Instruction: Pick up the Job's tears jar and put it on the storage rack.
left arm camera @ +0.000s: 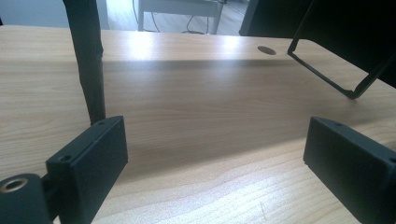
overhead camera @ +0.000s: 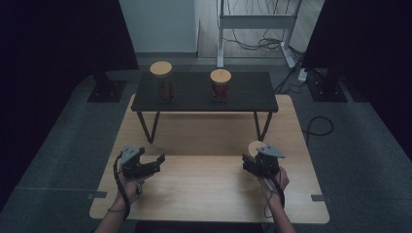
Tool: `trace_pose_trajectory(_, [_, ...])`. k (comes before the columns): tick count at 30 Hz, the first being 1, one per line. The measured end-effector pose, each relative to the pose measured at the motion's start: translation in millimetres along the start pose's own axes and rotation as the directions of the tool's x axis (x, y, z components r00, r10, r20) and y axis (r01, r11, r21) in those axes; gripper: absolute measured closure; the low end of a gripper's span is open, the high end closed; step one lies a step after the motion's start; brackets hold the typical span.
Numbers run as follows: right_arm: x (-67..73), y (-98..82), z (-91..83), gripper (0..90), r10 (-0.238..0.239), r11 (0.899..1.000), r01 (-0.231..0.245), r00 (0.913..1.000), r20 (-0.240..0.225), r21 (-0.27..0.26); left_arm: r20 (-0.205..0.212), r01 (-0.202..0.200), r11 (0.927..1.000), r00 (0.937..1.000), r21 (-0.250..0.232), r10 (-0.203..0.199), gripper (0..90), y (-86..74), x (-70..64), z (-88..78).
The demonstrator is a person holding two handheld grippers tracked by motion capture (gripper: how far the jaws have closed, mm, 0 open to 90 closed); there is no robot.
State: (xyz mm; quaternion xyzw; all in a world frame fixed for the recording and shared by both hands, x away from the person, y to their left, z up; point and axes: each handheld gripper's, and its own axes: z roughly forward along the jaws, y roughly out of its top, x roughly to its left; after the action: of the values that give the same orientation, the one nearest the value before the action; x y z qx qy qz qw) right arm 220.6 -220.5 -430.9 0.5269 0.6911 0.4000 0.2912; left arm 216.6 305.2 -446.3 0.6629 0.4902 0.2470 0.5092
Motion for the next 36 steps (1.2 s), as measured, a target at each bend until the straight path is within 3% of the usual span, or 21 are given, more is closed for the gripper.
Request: trace_pose_trajectory(36, [8.2, 9.3, -25.6, 25.1, -0.047, 0.997, 0.045, 0.9985, -0.028, -0.064, 0.001, -0.009, 0.9998, 1.0000, -0.015, 0.009, 6.0, 1.2, -2.7, -4.1])
